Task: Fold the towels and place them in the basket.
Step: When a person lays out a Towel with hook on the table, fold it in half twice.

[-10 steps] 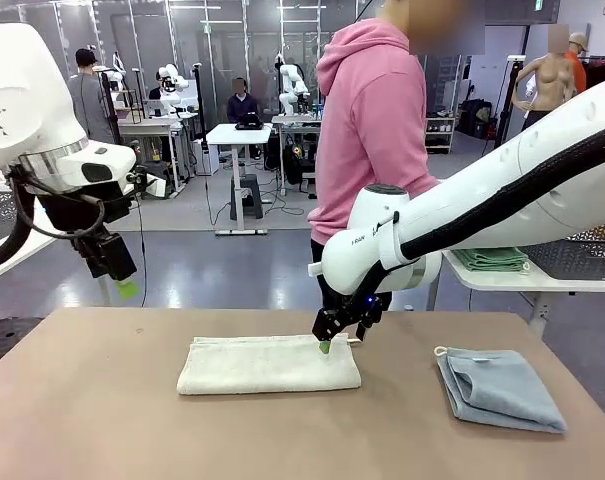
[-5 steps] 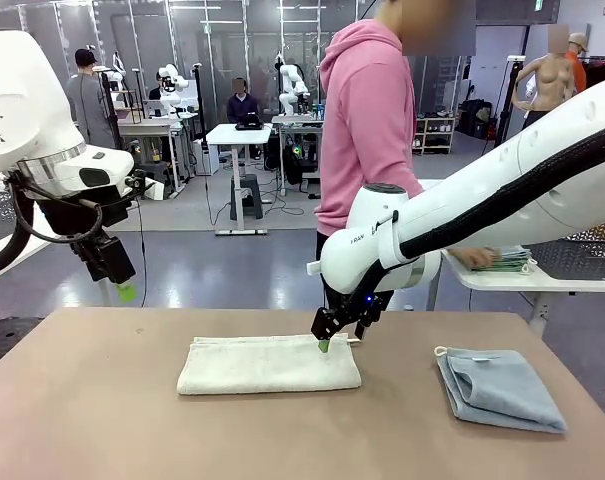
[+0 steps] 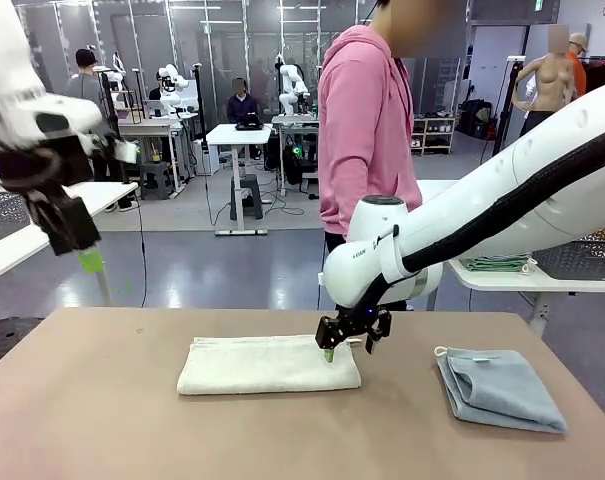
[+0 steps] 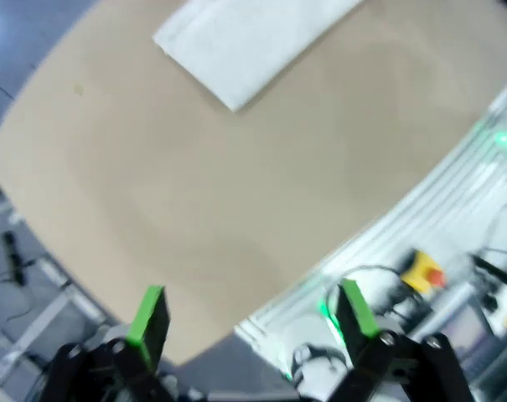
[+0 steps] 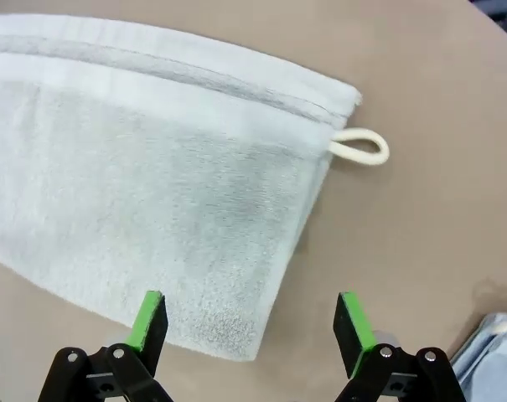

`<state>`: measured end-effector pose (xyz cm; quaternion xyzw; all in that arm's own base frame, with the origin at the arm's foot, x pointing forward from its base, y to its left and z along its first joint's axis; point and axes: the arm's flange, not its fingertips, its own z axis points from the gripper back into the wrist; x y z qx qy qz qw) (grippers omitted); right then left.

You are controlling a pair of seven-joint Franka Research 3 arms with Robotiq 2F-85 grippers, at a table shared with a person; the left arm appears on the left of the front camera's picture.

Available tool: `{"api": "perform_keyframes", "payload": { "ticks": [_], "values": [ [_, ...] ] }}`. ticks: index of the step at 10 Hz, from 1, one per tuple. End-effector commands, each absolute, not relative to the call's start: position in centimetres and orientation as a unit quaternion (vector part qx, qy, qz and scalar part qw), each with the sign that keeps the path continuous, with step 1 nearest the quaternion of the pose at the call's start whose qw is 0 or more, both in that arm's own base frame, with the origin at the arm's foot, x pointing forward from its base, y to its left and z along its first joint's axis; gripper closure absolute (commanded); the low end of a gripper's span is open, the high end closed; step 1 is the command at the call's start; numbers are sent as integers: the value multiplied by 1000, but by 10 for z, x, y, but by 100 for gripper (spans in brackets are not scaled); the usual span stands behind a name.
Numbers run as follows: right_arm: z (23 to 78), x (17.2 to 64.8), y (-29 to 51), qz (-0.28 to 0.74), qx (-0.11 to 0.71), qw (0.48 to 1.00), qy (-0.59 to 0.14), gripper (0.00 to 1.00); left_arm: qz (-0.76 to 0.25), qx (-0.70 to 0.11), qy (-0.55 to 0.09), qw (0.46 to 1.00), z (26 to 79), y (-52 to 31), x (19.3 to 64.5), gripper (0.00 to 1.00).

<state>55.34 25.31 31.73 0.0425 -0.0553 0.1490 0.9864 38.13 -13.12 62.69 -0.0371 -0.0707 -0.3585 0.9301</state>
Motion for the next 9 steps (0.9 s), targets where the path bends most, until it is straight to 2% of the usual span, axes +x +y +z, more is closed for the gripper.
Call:
{"api": "perform_keyframes", "payload": {
  "ticks": [1, 3, 6, 9],
  "values": [
    [309, 549, 259, 92, 41, 993, -61, 0, -342, -40, -46, 938, 673, -136, 356, 0],
    [299, 555, 256, 72, 50, 994, -59, 0, -328, -52, -74, 940, 717, -131, 320, 0],
    [291, 570, 261, 59, 54, 996, -51, 0, -304, -11, -132, 944, 774, -118, 271, 0],
    [283, 578, 259, 58, 64, 996, -35, 0, -250, -30, -141, 958, 790, -108, 263, 0]
  ]
}}
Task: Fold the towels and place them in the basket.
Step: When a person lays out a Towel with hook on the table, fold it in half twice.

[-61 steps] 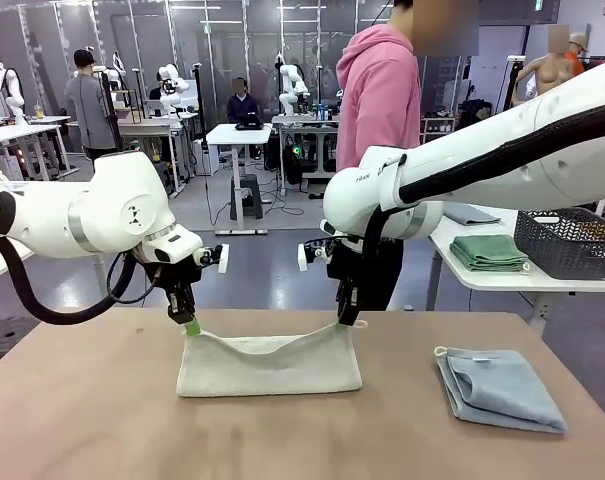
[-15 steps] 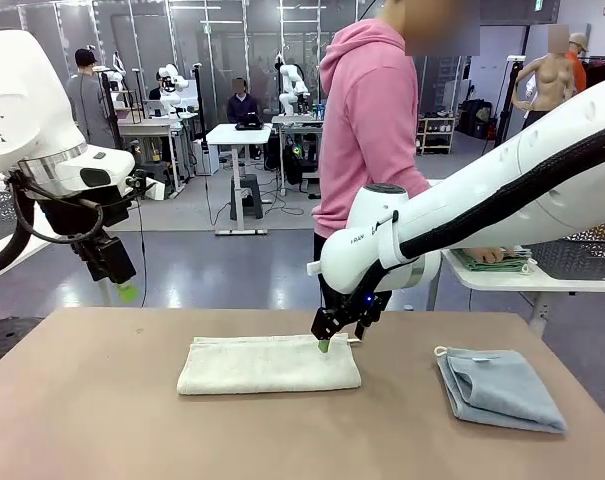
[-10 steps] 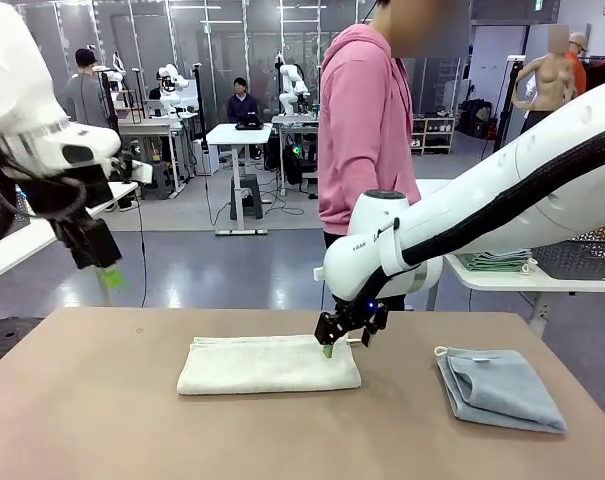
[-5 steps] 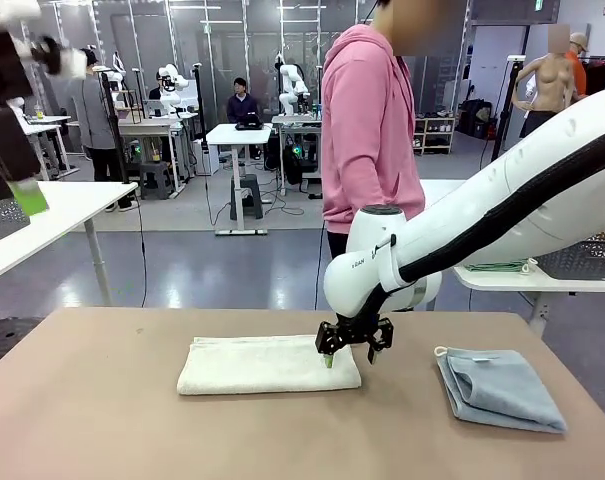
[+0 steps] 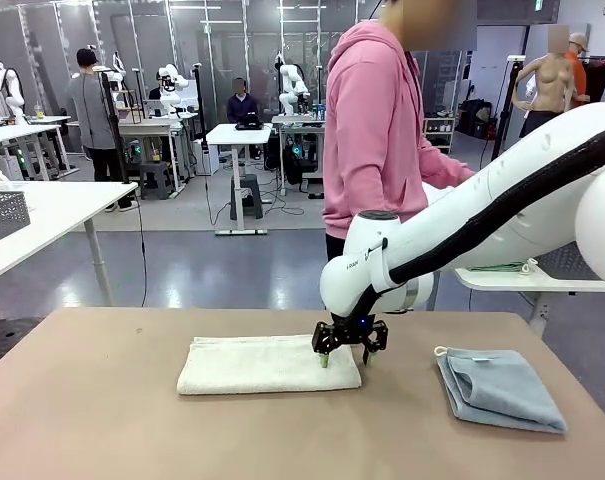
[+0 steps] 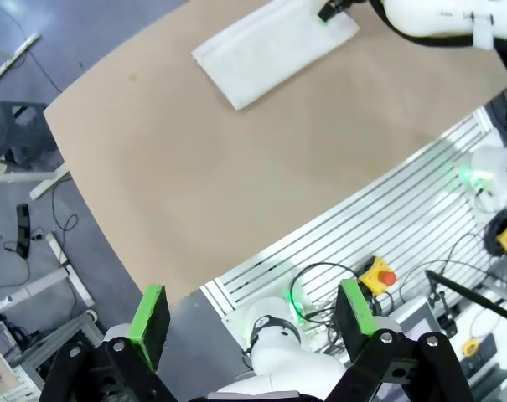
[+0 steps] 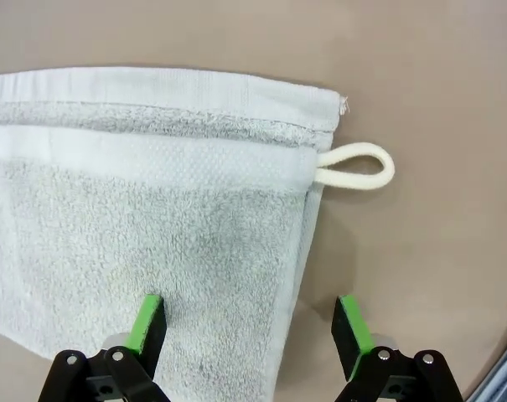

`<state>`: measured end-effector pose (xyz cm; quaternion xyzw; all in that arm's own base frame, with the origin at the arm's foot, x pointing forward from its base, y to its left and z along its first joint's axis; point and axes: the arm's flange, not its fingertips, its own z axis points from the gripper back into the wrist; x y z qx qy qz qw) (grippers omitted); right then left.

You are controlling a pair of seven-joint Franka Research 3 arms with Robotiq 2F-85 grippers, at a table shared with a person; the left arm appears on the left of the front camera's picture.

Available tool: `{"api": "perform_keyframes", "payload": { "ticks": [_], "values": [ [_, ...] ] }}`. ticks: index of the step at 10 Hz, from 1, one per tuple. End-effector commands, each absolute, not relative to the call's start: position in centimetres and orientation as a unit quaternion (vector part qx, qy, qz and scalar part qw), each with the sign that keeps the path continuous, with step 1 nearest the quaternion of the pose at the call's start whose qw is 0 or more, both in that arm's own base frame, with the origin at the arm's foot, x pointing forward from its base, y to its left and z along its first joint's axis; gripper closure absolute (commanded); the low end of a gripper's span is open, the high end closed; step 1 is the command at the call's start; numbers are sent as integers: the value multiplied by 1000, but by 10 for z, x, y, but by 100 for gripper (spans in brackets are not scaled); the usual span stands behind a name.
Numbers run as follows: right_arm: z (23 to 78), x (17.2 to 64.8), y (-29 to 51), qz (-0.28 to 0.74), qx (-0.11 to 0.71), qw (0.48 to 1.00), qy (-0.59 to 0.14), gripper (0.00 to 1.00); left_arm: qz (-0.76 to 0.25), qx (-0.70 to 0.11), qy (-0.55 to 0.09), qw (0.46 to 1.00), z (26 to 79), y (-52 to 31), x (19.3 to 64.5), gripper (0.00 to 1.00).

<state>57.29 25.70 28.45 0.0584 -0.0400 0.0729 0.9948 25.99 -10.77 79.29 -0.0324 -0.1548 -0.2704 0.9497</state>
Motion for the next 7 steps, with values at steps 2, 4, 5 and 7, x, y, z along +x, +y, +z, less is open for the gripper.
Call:
{"api": "perform_keyframes", "payload": {
  "ticks": [2, 4, 5, 7],
  "values": [
    [279, 580, 263, 65, 64, 996, -27, 53, -288, -31, -153, 945, 791, -112, 260, 0],
    [281, 581, 265, 58, 63, 996, -18, 100, -288, -31, -153, 945, 791, -112, 260, 0],
    [279, 583, 266, 53, 62, 997, -9, 100, -288, -31, -153, 945, 791, -112, 260, 0],
    [276, 586, 268, 46, 66, 997, 2, 96, -288, -31, -153, 945, 791, -112, 260, 0]
  ]
}}
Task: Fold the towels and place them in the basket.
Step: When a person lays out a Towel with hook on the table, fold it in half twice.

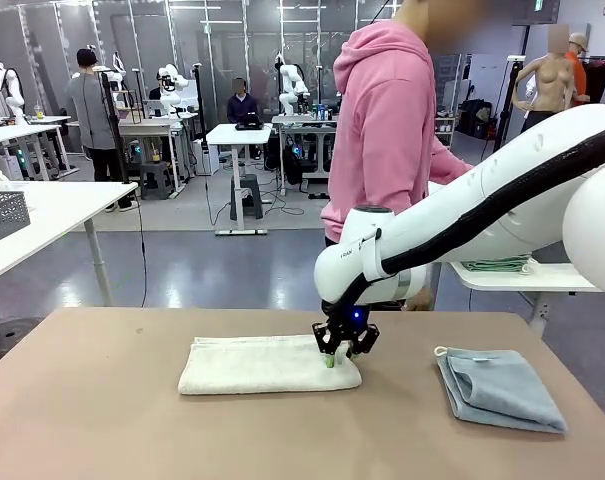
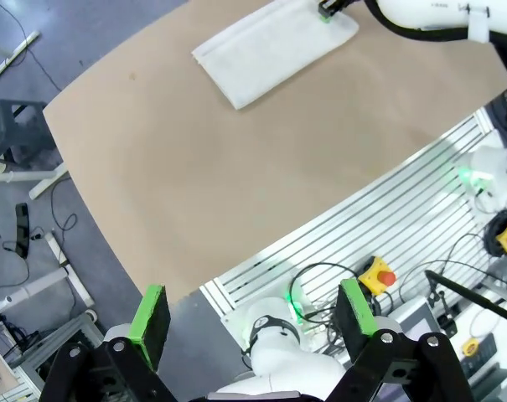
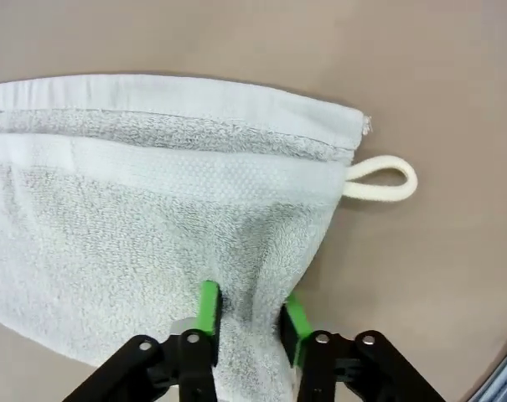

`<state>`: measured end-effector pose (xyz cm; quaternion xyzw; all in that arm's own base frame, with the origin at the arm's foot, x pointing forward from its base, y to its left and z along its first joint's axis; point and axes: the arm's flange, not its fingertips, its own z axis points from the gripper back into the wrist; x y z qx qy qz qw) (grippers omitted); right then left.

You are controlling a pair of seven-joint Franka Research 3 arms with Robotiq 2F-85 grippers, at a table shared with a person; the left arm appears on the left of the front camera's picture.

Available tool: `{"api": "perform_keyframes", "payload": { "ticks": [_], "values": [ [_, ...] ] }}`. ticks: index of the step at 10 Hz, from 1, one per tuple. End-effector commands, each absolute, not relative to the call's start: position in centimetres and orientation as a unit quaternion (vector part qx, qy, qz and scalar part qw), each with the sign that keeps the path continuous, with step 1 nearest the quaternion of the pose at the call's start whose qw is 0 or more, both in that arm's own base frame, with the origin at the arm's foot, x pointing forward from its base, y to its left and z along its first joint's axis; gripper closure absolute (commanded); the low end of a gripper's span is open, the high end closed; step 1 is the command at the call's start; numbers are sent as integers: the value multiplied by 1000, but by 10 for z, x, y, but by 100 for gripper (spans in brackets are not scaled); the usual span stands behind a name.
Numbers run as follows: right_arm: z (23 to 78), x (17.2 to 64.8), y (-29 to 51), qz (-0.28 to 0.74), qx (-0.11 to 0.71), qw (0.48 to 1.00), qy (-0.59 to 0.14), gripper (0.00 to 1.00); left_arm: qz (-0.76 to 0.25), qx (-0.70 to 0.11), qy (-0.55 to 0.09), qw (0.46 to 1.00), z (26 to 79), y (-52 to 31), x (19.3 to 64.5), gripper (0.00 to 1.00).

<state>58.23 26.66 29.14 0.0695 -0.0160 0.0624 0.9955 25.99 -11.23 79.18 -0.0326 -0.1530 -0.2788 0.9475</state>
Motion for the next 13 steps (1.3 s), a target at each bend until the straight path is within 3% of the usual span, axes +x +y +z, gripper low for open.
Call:
{"api": "perform_keyframes", "payload": {
  "ticks": [1, 6, 11, 13],
  "values": [
    [277, 586, 269, 45, 63, 997, 3, 100, -288, -31, -153, 945, 791, -112, 260, 0],
    [285, 583, 269, 44, 49, 998, -3, 100, -288, -31, -153, 945, 791, -112, 260, 0],
    [352, 540, 242, 73, -148, 986, -35, 100, -288, -31, -153, 945, 791, -112, 260, 0],
    [381, 529, 268, 78, -165, 981, -62, 100, -288, -31, -153, 945, 791, -112, 260, 0]
  ]
}}
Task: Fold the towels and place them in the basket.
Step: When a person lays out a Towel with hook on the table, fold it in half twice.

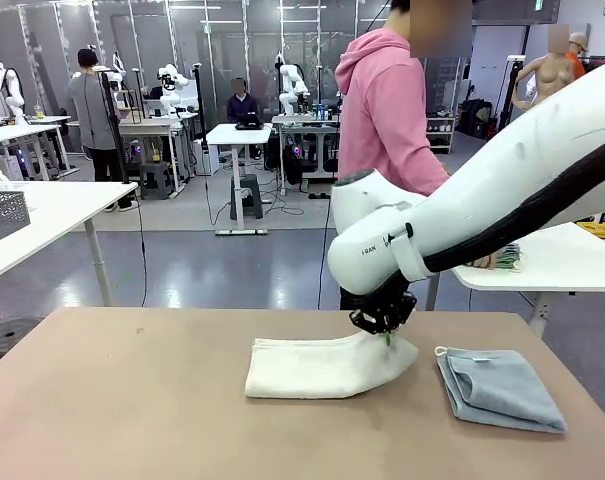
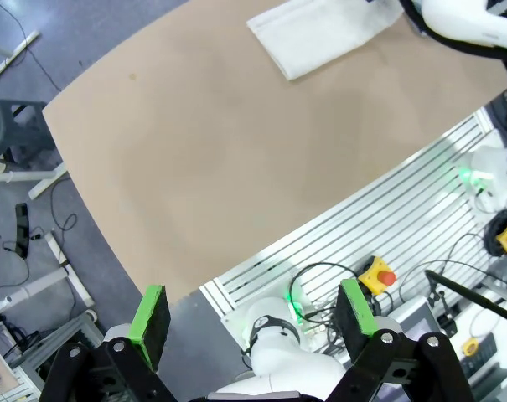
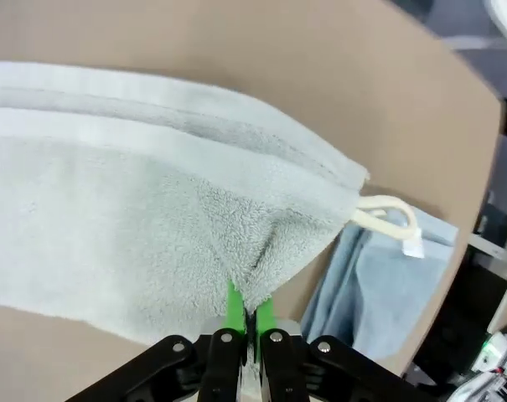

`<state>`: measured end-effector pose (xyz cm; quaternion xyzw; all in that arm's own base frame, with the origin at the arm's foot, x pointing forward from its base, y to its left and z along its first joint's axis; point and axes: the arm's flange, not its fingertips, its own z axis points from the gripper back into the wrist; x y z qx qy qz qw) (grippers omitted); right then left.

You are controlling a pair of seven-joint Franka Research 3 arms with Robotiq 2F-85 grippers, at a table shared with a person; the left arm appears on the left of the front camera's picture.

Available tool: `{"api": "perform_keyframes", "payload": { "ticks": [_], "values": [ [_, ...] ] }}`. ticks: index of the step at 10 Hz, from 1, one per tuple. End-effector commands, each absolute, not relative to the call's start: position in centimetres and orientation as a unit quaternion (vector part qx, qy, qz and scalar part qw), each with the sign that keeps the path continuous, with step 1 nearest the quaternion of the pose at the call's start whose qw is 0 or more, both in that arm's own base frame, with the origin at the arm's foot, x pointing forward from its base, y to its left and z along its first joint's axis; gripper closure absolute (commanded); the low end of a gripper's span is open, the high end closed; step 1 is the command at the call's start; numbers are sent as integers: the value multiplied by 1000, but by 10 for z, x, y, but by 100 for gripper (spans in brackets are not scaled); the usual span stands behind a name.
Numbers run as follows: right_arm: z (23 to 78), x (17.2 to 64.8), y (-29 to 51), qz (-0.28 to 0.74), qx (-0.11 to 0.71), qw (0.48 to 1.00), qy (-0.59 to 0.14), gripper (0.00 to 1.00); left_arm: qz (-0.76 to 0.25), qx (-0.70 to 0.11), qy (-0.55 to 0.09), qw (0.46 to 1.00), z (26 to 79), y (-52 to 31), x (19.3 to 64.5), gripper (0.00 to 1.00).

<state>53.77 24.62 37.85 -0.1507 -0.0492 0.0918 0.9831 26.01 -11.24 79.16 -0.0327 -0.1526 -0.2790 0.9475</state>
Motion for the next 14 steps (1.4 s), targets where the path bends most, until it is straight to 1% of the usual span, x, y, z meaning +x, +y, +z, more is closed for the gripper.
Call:
{"api": "perform_keyframes", "payload": {
  "ticks": [1, 4, 5, 7, 9, 13, 14],
  "values": [
    [389, 527, 289, 99, -159, 980, -68, 100, -288, -31, -153, 945, 791, -112, 260, 0],
    [382, 543, 345, 137, -144, 980, -31, 100, -288, -31, -153, 945, 791, -112, 260, 0],
    [377, 553, 360, 148, -110, 982, -25, 100, -288, -31, -153, 945, 791, -112, 260, 0],
    [361, 563, 388, 121, -68, 990, 2, 100, -288, -31, -153, 945, 791, -112, 260, 0],
    [358, 566, 407, 105, -38, 994, 7, 100, -288, -31, -153, 945, 791, -112, 260, 0],
    [350, 574, 429, 105, -31, 993, 42, 100, -288, -31, -153, 945, 791, -112, 260, 0],
    [350, 576, 429, 105, -29, 993, 44, 79, -288, -31, -153, 945, 791, -112, 260, 0]
  ]
}}
